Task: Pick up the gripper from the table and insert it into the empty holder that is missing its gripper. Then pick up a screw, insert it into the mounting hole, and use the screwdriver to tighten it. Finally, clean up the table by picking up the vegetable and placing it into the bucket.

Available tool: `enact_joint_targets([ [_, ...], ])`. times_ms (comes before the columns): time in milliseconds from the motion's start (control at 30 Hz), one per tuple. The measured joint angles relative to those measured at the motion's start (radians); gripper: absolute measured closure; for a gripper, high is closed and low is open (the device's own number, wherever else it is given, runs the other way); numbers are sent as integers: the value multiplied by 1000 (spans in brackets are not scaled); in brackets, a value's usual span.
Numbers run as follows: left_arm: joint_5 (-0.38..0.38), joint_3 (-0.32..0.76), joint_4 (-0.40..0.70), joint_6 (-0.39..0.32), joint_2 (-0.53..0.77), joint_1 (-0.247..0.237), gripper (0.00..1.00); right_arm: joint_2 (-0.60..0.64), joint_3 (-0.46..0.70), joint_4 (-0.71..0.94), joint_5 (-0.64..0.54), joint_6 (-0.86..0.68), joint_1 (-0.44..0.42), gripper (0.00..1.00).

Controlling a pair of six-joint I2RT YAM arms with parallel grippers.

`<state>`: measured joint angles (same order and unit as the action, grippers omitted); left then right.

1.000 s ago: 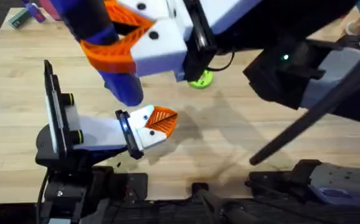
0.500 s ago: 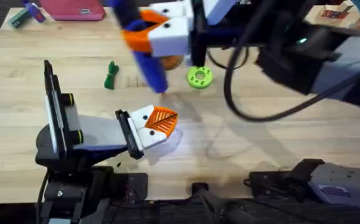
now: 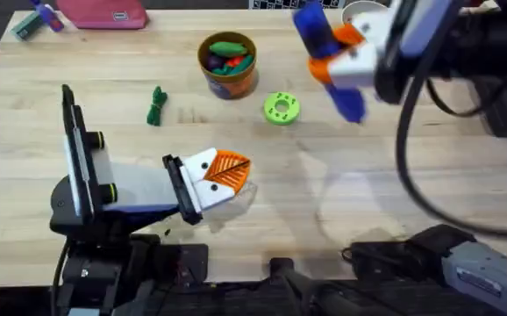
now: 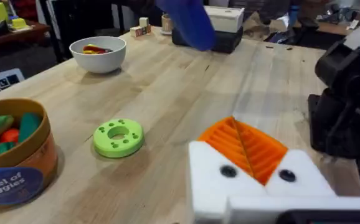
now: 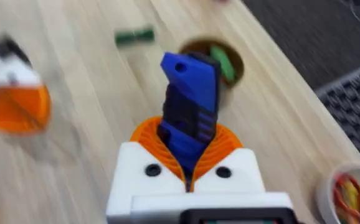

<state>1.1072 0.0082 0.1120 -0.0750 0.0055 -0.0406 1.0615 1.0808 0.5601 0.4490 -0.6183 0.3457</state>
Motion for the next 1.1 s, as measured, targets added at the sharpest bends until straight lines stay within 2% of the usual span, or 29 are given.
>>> enact_joint_targets([
  [133,0,0,0,0,0,0,995,0,0,200,-174,-235,-15,978],
  [200,0,0,0,0,0,0,995,19,0,242,-262,-316,-15,978],
  [367,0,0,0,0,0,0,995,109,0,260,-478,-466,-15,978],
  [533,0,0,0,0,0,0,995,255,0,256,-613,-553,-17,978],
  [800,0,0,0,0,0,0,995,512,0,234,-716,-604,-17,978],
  [1033,0,0,0,0,0,0,995,635,1,207,-729,-613,-17,978],
  [1067,0,0,0,0,0,0,995,638,1,207,-731,-613,-18,971],
  [1100,0,0,0,0,0,0,995,639,1,206,-736,-609,-18,896],
])
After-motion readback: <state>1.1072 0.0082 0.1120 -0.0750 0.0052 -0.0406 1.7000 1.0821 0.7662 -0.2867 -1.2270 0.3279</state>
